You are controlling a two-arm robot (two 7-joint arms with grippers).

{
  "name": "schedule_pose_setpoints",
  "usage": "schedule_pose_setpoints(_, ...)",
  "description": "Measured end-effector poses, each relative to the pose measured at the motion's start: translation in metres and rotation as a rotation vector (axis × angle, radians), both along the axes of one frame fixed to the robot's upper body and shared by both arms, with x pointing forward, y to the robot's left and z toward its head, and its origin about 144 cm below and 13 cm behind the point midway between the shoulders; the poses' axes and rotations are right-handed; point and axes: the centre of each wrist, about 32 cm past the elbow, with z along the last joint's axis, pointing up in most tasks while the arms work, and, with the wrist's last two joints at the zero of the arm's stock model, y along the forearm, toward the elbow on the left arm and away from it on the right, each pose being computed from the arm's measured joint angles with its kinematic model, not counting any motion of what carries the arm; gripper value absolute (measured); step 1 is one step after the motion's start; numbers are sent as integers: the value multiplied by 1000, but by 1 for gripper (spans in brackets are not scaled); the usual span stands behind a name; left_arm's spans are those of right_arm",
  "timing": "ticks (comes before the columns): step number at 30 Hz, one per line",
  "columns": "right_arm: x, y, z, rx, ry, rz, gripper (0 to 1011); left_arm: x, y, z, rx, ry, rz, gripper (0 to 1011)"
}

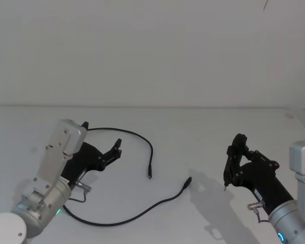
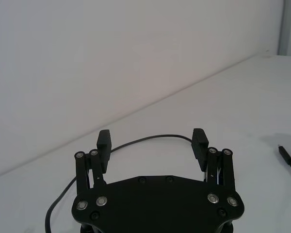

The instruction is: Pick up the data cable with the one hand.

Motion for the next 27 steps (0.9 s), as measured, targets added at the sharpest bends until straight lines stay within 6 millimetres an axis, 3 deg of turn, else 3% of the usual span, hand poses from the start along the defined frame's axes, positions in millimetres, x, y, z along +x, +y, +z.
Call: schedule_pose_setpoints(27,0,0,0,0,0,0,279,0,14,11,83,74,-321,1001)
